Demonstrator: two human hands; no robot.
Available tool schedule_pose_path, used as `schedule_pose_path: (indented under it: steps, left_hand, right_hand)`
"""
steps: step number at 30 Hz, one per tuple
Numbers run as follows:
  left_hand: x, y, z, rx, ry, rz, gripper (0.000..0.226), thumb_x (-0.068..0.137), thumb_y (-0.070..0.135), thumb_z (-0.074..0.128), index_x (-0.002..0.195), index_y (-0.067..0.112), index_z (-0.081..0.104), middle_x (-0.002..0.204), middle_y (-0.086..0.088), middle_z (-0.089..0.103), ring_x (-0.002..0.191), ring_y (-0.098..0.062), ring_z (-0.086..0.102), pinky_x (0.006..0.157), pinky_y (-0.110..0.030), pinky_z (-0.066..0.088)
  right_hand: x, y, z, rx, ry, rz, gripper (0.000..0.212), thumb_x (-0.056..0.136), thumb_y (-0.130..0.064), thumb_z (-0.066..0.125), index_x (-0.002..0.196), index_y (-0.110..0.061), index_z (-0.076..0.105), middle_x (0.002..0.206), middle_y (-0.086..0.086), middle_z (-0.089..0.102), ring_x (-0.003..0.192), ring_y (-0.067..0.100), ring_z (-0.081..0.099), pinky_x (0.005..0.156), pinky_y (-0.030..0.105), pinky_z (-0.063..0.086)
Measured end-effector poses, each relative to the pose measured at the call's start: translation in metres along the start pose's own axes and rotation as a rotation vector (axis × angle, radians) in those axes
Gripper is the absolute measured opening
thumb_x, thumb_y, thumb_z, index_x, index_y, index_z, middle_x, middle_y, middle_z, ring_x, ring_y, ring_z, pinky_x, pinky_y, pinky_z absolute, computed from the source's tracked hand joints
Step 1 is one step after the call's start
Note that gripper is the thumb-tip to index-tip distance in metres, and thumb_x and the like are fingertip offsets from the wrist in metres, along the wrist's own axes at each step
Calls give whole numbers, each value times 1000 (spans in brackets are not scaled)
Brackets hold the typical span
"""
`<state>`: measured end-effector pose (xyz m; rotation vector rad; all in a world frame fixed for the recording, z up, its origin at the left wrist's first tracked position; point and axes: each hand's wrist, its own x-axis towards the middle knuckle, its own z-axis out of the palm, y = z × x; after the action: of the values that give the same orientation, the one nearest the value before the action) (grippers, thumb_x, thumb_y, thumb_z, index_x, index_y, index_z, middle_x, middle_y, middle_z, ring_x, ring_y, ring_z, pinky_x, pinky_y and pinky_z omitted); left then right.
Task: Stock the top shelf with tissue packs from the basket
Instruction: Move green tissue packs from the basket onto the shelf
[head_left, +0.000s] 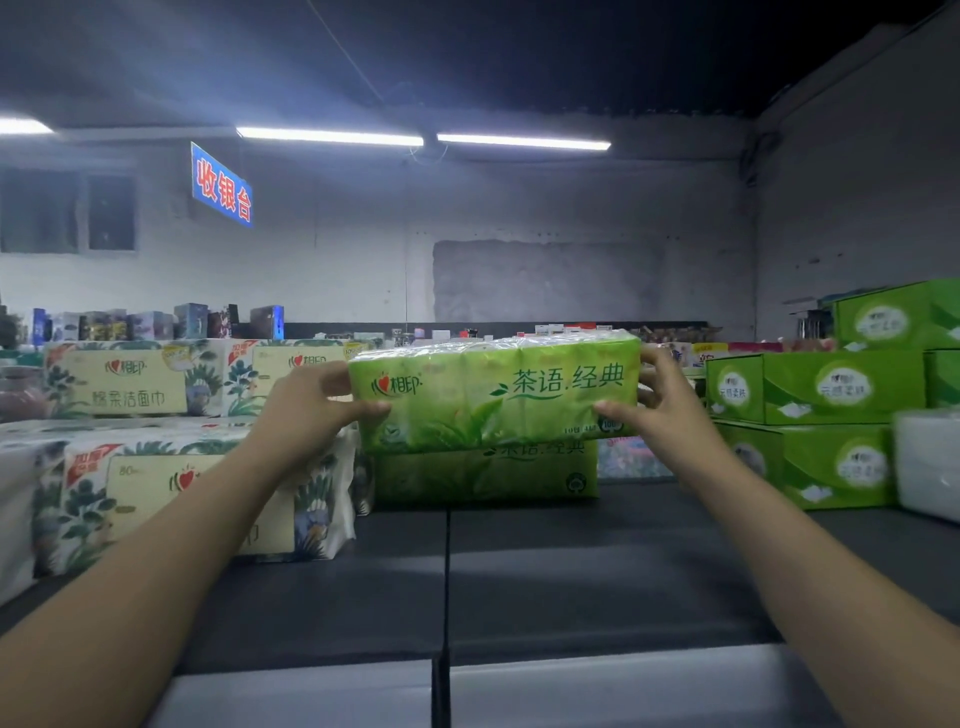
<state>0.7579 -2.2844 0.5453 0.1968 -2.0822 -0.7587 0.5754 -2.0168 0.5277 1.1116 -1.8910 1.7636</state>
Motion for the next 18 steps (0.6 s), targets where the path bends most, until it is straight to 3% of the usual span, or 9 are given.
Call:
schedule_pose_path:
  steps: [2, 5, 8, 12, 16, 18]
  left_hand:
    - [1, -2, 1, 106, 28, 10, 22, 78, 27, 78, 97, 23, 70, 94, 4, 70, 88, -13, 62, 78, -28, 39]
    - [3, -5, 3, 181, 16, -8, 33, 79, 28, 77, 110, 21, 68, 102, -2, 72, 90, -18, 62, 78, -30, 42]
    - [6, -7, 4, 213, -9, -58, 46, 83, 25, 74, 125, 17, 55, 111, -6, 70, 94, -23, 62, 80, -34, 46]
    - [8, -12, -1, 162, -123, -128, 35, 90, 18, 64, 120, 20, 46, 121, -8, 66, 87, -26, 67, 78, -46, 55]
    - [8, -13, -1, 178, -234, -150, 36, 94, 21, 57, 126, 18, 41, 125, -8, 63, 90, -37, 68, 61, -36, 53]
    - [8, -14, 0, 166, -256, -157, 38, 94, 21, 57, 128, 19, 40, 125, -7, 63, 76, -31, 67, 58, -34, 51]
  right_hand:
    - [0, 2, 1, -108, 27, -25, 65, 80, -17, 73, 136, -19, 40, 140, 2, 47, 127, 20, 45, 103, 36, 38]
    - [0, 5, 3, -255, 62, -62, 63, 81, -22, 74, 137, -19, 46, 133, -3, 46, 115, 13, 46, 95, 27, 35]
    - [1, 7, 3, -255, 54, -36, 51, 81, -17, 73, 128, -22, 54, 121, 5, 55, 99, 17, 55, 78, 27, 42]
    - [-2, 5, 3, -160, -55, 57, 41, 88, -6, 63, 126, -20, 55, 100, -4, 55, 98, 20, 53, 66, 19, 42]
    - [-3, 5, 1, -161, -108, 111, 34, 89, -4, 60, 117, -23, 57, 100, -6, 57, 92, 12, 54, 65, 15, 40]
    - [-3, 6, 1, -162, -121, 126, 31, 89, -3, 59, 111, -24, 58, 97, -8, 59, 89, 6, 54, 65, 16, 40]
